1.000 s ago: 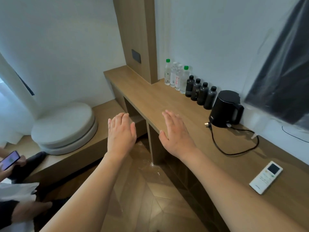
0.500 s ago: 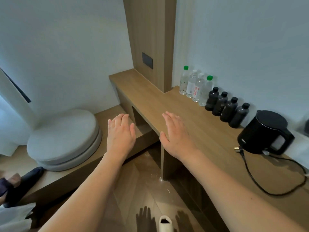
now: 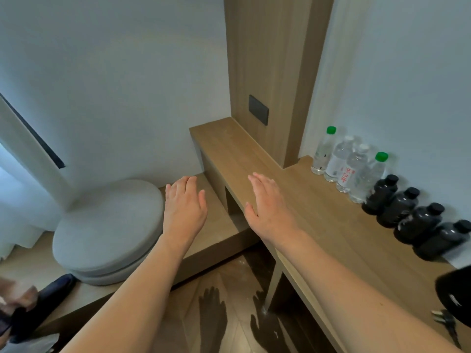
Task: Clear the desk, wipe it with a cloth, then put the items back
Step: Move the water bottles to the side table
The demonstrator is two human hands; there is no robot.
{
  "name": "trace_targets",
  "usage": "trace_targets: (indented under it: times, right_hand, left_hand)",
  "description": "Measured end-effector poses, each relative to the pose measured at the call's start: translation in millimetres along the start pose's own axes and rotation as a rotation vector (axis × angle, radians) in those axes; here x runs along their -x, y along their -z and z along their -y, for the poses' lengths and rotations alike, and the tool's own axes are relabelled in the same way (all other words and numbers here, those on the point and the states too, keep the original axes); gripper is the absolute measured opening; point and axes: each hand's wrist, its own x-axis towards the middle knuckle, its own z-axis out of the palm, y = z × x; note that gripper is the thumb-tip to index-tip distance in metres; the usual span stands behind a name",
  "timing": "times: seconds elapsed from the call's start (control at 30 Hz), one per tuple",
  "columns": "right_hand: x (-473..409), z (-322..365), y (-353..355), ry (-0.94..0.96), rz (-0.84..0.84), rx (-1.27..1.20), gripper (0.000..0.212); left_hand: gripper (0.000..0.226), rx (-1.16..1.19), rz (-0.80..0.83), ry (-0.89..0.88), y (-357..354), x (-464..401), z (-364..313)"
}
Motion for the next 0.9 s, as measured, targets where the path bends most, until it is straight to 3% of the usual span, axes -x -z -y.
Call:
trace_targets:
  times: [0.5,0.7,0.83,0.9]
  right_hand:
    - [-226,38,-70,-0.107,-0.022,0.019,0.063]
    - [-287,18,-85,-0.192,0.002,0.026,0.064]
    - [-330,3,-86,-0.195,-0.007,0.037,0.066]
    - [-351,-7,-84,-0.202,-0.026,0.020,0.066]
  left_hand:
    - [0.048,0.026,0.030,-0.056,-53,-225,137]
    - [0.039,0.057,0.084,-0.113,-84,-291,142]
    - [0.059,0.067,0.085,-0.096,-98,-333,143]
    - [0.056,0.059,0.080,-0.129,-103,-356,137]
